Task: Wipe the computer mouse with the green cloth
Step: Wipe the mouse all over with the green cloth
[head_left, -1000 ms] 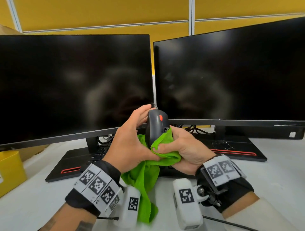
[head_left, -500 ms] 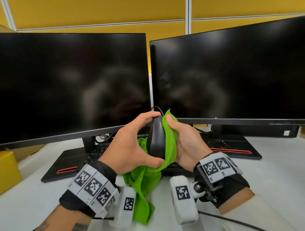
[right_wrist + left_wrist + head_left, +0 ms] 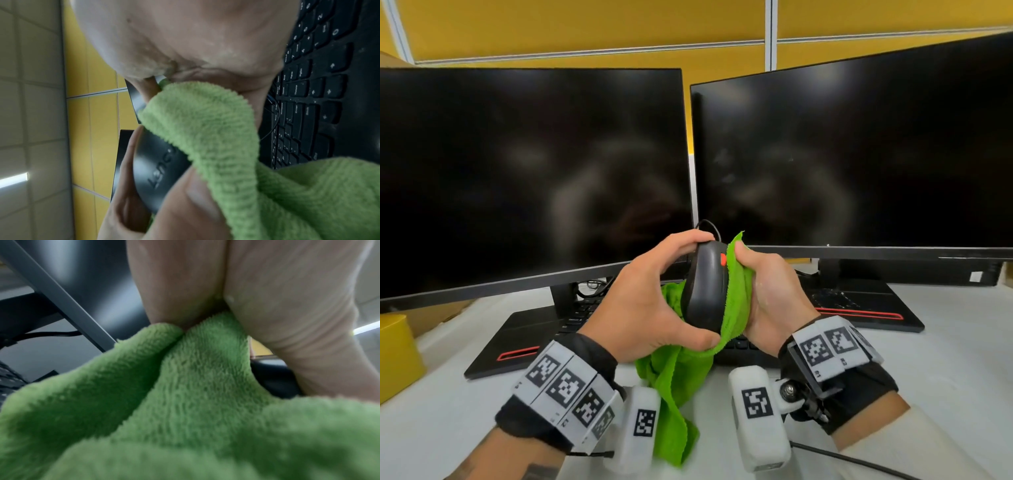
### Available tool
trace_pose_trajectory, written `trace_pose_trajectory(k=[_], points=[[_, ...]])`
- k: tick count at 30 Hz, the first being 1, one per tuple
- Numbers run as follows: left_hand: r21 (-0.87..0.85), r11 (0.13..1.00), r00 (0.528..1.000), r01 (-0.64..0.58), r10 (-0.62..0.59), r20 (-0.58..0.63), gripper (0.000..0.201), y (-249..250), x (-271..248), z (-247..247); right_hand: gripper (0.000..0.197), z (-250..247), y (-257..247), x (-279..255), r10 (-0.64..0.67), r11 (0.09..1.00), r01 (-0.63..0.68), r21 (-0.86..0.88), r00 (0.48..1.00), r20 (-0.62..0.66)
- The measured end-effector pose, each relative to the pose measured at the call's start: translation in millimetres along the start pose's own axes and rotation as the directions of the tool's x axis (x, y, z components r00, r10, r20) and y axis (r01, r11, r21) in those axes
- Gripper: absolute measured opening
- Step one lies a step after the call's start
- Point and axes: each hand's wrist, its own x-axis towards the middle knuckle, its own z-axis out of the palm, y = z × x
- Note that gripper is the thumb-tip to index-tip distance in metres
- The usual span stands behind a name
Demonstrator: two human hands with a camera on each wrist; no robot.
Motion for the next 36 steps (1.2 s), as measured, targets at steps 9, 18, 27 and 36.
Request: trace_pose_trajectory(k=[9, 18, 27, 36], points=[[-0.133, 0.989, 0.954, 0.068, -0.104, -0.282, 0.113, -9, 4, 5, 0.042, 8, 12, -7, 0.019, 0.999, -0.032, 0.04, 0.956, 0.291], [-0.138, 0.982, 0.958, 0.131, -0.161, -0.237, 0.112, -8, 3, 13, 0.037, 7, 13, -1, -0.008, 1.0, 0.004, 0.018, 0.974, 0.226], [-0.122, 0.917, 0.925, 0.38, -0.379, 0.033, 0.139, 9, 0, 6, 0.052, -1, 6, 4, -0.111, 0.983, 0.088, 0.158, 0.983, 0.145], [-0.047, 0.89, 0.891, 0.453, -0.454, -0.005, 0.04, -12, 3, 4, 0.04, -9, 4, 12, -0.192, 0.978, 0.193, -0.073, 0.981, 0.021]])
